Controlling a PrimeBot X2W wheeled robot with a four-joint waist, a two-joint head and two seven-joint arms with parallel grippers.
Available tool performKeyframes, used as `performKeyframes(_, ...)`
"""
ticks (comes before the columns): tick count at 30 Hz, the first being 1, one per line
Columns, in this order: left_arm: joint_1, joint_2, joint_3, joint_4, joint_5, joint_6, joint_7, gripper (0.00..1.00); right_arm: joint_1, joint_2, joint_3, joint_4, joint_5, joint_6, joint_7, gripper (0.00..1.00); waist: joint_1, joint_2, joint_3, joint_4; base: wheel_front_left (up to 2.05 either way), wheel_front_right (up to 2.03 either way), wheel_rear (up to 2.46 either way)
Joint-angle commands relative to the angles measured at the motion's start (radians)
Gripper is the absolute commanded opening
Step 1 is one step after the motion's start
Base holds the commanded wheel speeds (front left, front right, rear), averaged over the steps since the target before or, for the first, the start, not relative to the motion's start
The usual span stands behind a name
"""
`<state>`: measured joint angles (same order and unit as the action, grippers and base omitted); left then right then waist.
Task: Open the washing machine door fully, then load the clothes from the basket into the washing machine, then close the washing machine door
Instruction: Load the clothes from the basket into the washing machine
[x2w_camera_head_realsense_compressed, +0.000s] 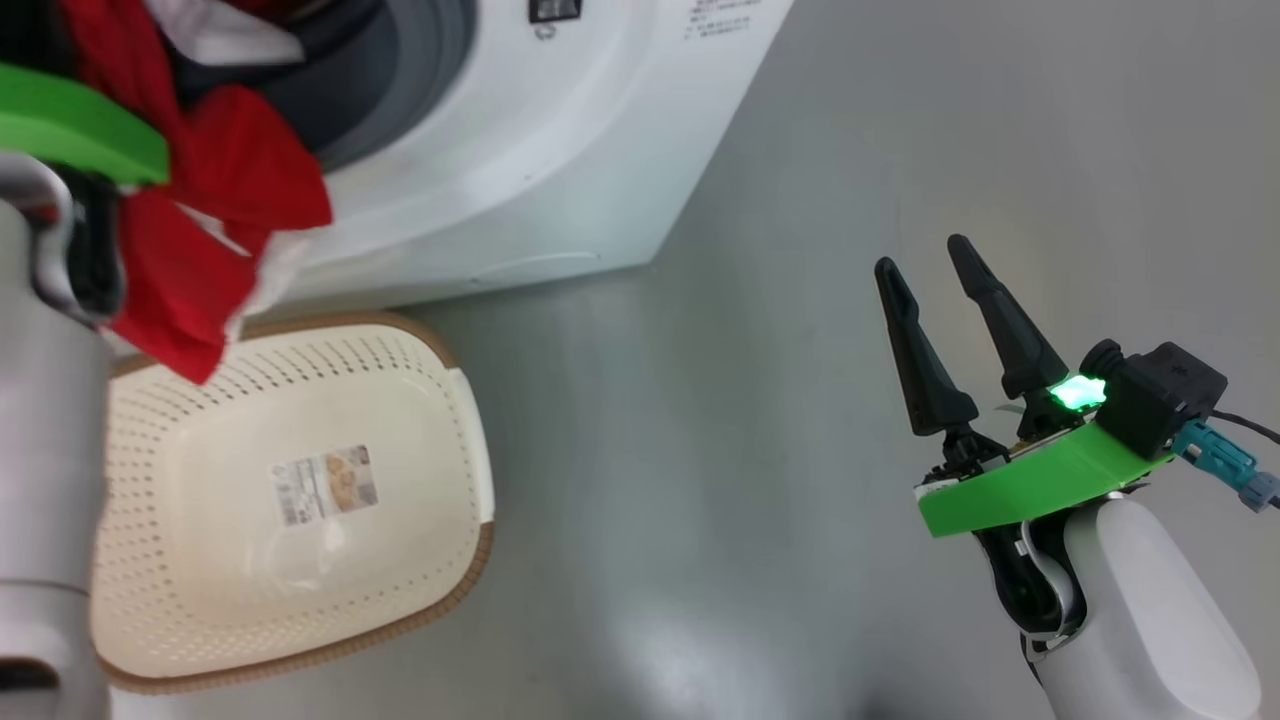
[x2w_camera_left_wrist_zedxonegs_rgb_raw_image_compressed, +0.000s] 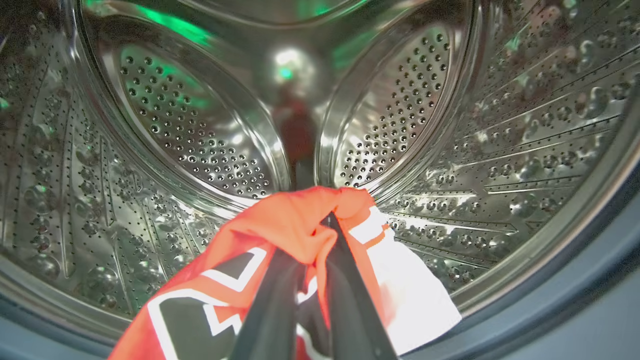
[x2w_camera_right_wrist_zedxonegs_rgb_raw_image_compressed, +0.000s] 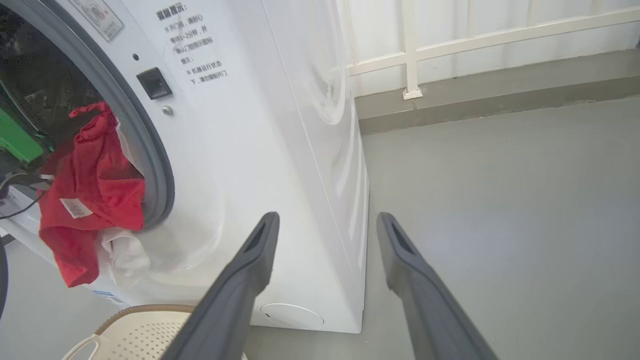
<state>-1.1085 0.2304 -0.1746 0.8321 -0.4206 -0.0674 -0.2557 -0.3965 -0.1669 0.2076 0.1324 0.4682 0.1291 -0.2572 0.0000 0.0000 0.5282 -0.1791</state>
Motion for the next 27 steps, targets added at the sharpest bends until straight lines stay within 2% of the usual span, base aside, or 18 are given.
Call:
performKeyframes(1,-0.042,0.058,0.025,-0.004,0.012,-0.011,-0.006,0.00,-0.005,0.005,0.017,-0.029,-0.006,0.002,-0.005,1.00,0.0000,0.0000,0.065,-0.042,0.00,0.00,0.00)
performKeyframes(9,-0.164,0.085,0.045,0.036,0.053,-0.012,-0.006,0.00,-0.023,0.018,0.015,-0.040,-0.011,0.002,-0.005,1.00,0.0000,0.0000,0.135,-0.075,0.00,0.00,0.00)
performKeyframes(14,-0.223,0.084,0.073,-0.071,0.114,0.011,-0.006,0.00,-0.034,0.029,0.011,-0.045,-0.013,0.002,-0.005,1.00,0.0000,0.0000,0.164,-0.087,0.00,0.00,0.00)
performKeyframes(18,-0.209,0.072,0.112,-0.143,0.157,0.029,-0.006,0.00,-0.041,0.039,0.010,-0.046,-0.015,0.002,-0.005,1.00,0.0000,0.0000,0.173,-0.091,0.00,0.00,0.00)
performKeyframes(19,-0.199,0.067,0.118,-0.126,0.161,0.032,-0.006,0.12,-0.040,0.041,0.009,-0.045,-0.016,0.002,-0.005,1.00,0.0000,0.0000,0.172,-0.090,0.00,0.00,0.00)
performKeyframes(20,-0.191,0.061,0.122,-0.097,0.161,0.035,-0.006,0.48,-0.040,0.042,0.009,-0.043,-0.016,0.002,-0.005,1.00,0.0000,0.0000,0.171,-0.088,0.00,0.00,0.00)
performKeyframes(21,-0.186,0.056,0.123,-0.060,0.161,0.036,-0.006,1.00,-0.039,0.042,0.009,-0.042,-0.017,0.002,-0.005,1.00,0.0000,0.0000,0.171,-0.085,0.00,0.00,0.00)
performKeyframes(27,-0.192,0.033,0.126,0.025,0.174,0.032,-0.006,1.00,-0.047,0.039,0.011,-0.039,-0.018,0.002,-0.005,1.00,0.0000,0.0000,0.172,-0.060,0.00,0.00,0.00)
